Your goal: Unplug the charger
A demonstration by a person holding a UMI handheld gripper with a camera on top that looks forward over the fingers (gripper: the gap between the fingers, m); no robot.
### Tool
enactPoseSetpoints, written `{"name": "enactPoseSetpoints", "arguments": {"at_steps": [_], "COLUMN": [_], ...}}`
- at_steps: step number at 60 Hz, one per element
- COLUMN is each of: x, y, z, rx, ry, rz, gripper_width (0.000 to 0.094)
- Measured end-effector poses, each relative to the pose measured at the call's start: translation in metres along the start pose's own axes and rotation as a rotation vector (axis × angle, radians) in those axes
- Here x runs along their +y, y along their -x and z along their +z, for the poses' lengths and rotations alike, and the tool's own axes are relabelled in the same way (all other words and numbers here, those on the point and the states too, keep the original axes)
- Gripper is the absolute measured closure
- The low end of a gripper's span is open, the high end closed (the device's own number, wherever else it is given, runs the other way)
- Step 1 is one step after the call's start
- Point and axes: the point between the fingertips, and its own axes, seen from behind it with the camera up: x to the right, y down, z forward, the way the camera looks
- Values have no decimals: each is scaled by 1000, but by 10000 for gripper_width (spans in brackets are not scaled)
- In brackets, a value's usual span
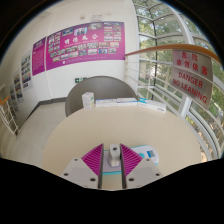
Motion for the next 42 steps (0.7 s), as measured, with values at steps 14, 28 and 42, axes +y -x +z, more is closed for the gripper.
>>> {"name": "enactPoseSetpoints", "arguments": {"at_steps": [14,28,42], "x": [-2,-85,-334], "y": [-5,-6,-28], "z": [3,-31,-135], "rx": [-4,-16,-101], "ry": [-21,-233,-656], "rz": [-5,39,51], "gripper_width": [880,893,889]}}
